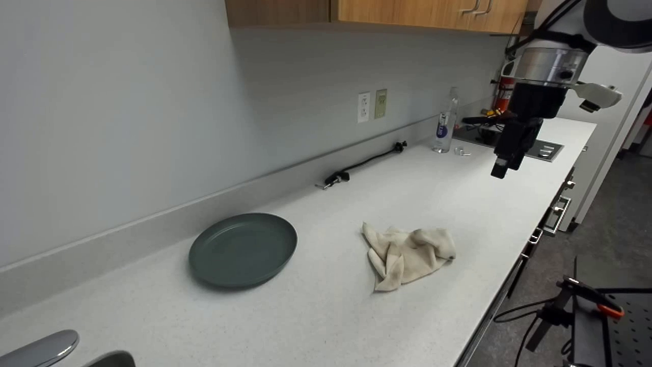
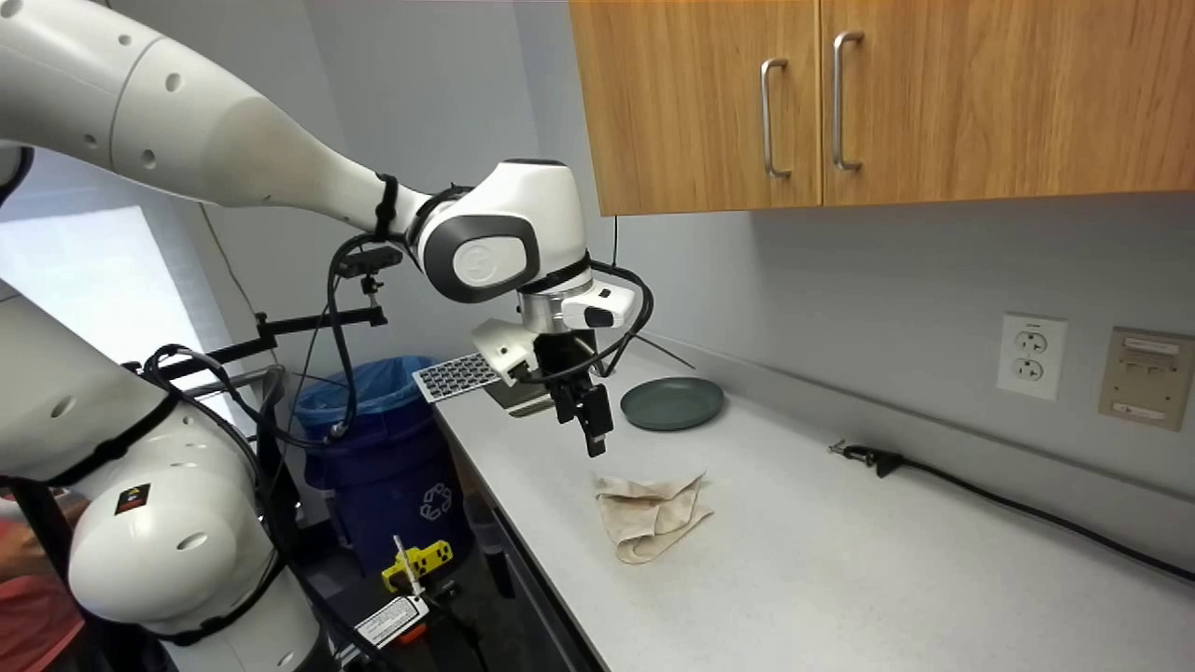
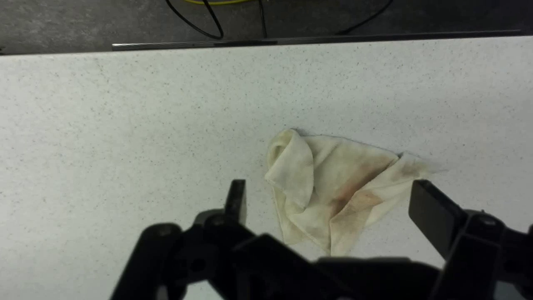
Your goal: Unfold the towel
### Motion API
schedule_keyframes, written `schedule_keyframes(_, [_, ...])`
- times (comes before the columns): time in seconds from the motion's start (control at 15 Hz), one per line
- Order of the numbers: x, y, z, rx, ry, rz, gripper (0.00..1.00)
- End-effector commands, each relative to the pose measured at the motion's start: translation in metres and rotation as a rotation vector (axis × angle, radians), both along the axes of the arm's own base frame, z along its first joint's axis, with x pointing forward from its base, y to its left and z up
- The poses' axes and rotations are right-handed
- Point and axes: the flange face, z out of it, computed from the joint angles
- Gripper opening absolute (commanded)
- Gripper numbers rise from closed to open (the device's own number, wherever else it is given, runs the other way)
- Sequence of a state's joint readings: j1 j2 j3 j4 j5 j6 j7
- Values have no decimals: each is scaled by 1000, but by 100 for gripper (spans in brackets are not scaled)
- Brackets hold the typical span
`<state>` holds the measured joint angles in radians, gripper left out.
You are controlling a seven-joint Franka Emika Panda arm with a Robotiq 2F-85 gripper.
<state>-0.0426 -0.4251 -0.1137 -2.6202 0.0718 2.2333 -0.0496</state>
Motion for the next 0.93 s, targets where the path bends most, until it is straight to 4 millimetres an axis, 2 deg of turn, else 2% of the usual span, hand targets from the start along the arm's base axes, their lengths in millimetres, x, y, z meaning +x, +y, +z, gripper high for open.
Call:
schedule_keyframes(0.0, [25, 30, -26, -2, -35, 64, 100])
schedule_keyframes(0.6, [81, 92, -85, 80, -48, 60, 100])
schedule_keyframes(0.67, [85, 98, -88, 95, -32, 54, 100])
schedule_keyframes(0.73, [68, 89, -82, 59, -40, 48, 100])
schedule_keyframes(0.87, [76, 96, -88, 71, -31, 45, 100])
